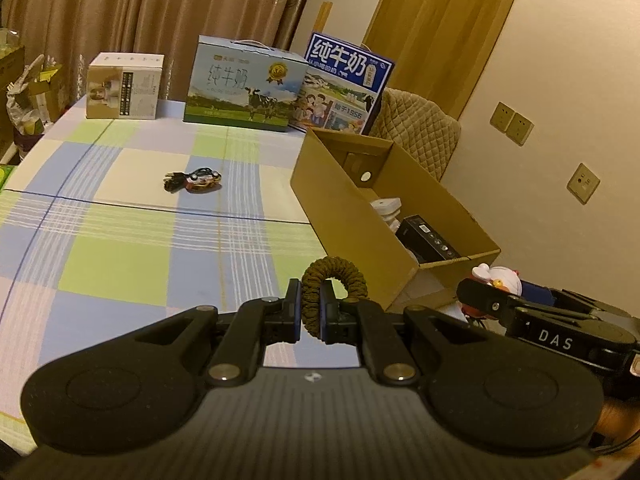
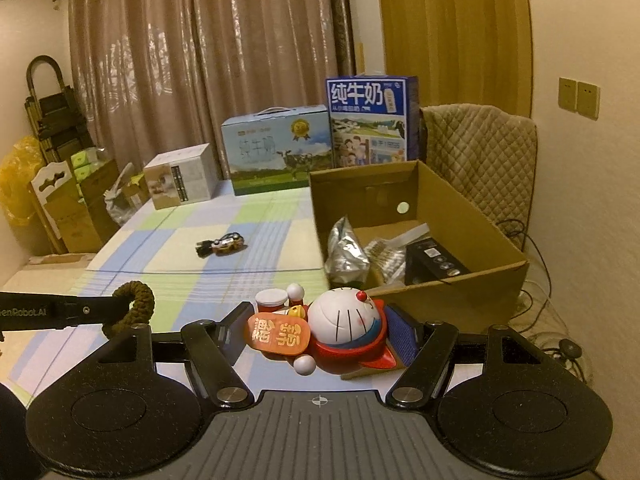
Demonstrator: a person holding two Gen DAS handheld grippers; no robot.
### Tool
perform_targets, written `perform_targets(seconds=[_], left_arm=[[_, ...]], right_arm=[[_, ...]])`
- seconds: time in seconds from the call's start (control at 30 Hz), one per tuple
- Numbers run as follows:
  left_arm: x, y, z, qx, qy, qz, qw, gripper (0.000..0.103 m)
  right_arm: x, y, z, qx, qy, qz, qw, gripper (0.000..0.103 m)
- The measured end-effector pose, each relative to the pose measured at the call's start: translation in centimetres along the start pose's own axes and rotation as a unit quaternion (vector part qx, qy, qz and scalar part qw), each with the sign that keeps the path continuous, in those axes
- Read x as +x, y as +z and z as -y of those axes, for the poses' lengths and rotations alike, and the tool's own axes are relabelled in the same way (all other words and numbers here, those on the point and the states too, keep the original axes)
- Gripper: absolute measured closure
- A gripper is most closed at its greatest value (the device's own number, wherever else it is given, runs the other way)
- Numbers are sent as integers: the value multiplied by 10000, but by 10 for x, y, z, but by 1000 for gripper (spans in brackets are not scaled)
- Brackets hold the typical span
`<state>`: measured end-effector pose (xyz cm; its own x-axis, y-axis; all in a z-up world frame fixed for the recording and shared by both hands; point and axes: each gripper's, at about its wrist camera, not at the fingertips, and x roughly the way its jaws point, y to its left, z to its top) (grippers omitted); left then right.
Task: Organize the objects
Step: 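Carry Doraemon toy with right tool while left tool carries hair tie toward box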
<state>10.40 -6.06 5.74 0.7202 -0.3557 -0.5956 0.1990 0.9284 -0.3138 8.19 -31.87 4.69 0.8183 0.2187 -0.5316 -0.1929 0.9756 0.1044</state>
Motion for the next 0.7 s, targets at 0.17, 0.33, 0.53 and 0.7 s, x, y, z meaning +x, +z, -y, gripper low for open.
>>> perform_targets(seconds=[0.17,0.33,0.53,0.7], left_arm=[[7,0,8,48,-83,-59,9999,97],[14,5,20,106,-232,-82,9996,97],[28,21,41,222,-438,-70,9988,97],[47,34,63,337,-606,-120,9975,97]], right_arm=[[-2,4,15,-41,-114,14,9999,36],[-3,16,30,-174,-273,63,9995,36],[3,35,52,-286,-425,126,9986,36],[10,51,68,-396,-466,137,9980,36]])
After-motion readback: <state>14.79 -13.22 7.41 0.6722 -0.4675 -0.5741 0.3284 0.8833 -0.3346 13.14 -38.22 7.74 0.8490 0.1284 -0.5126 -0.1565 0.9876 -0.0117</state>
